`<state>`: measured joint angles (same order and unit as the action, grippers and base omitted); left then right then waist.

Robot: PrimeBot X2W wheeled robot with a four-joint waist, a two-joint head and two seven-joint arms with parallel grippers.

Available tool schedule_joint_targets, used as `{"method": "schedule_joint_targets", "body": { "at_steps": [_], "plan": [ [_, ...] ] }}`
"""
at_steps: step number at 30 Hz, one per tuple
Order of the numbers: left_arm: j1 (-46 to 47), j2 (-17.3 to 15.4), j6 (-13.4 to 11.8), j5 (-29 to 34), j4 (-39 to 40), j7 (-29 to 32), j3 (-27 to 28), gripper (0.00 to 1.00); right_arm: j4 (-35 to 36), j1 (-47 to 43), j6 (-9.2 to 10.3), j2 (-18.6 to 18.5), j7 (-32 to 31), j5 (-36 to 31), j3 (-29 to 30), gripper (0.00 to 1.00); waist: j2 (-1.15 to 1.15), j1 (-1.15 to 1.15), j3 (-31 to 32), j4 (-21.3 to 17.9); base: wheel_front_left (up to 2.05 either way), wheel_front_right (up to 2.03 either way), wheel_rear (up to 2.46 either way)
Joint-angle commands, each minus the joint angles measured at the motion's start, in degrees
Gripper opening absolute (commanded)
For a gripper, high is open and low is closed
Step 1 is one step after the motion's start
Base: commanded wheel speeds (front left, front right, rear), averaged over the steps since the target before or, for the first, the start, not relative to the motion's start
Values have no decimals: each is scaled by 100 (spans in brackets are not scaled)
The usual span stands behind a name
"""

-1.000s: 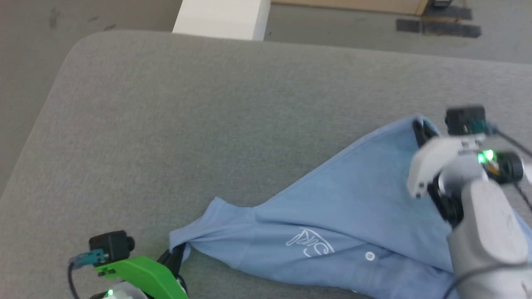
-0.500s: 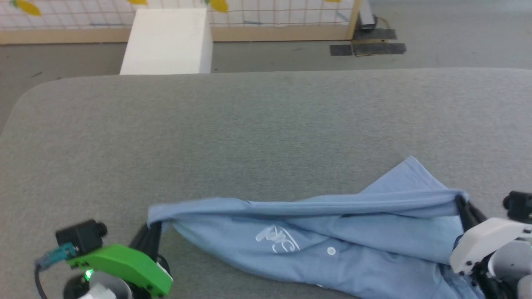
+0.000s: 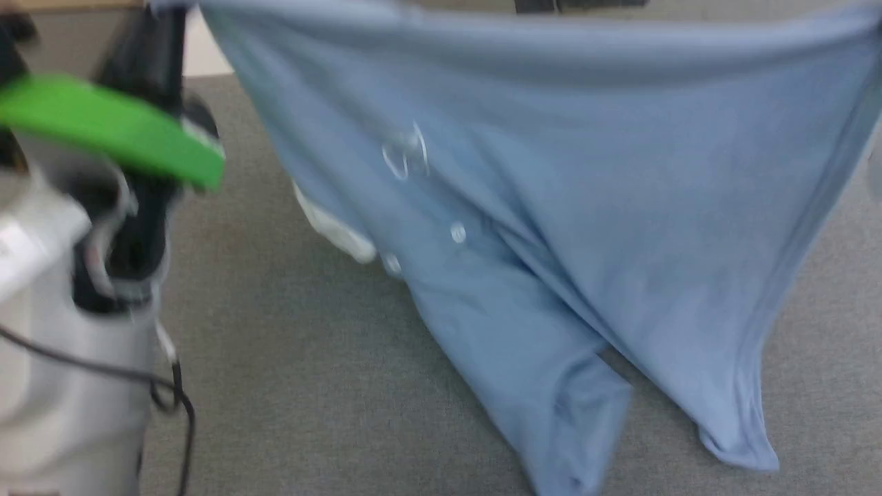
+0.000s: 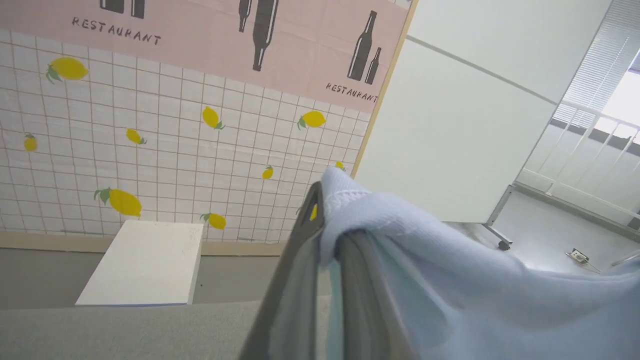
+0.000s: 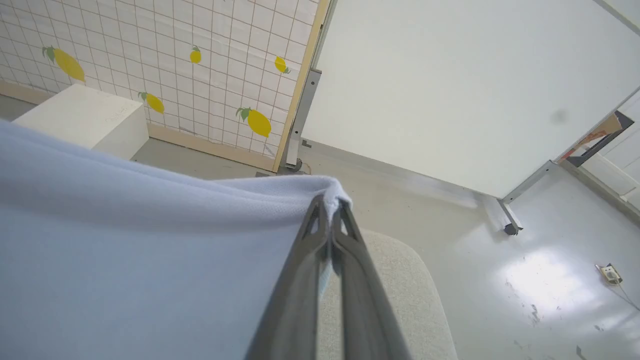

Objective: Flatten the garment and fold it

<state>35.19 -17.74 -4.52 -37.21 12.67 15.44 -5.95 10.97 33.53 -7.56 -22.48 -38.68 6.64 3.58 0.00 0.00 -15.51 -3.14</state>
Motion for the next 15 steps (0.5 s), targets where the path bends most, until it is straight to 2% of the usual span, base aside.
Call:
{"method": "schedule_joint_targets", "body": {
  "at_steps": [1,4,7,15],
  "plan": [
    [507,1,26,35,-160,17,6,0,-82,372,8,-110,-57,5,-128,0,0,0,-658,-22,0,0,0],
    [1619,43,1,89,-672,11,36,0,-417,1344,8,-437,-82,-6,-539,0,0,0,-998,-62,0,0,0],
    [2547,-49,-11,352,-1113,-107,22,0,-831,2223,8,-606,-40,-100,-889,0,0,0,-1271,-117,0,0,0],
    [4648,-251,52,1139,-2173,-1044,-64,0,-1869,4155,8,-655,405,-642,-1537,0,0,0,-1641,-254,0,0,0]
  ]
}}
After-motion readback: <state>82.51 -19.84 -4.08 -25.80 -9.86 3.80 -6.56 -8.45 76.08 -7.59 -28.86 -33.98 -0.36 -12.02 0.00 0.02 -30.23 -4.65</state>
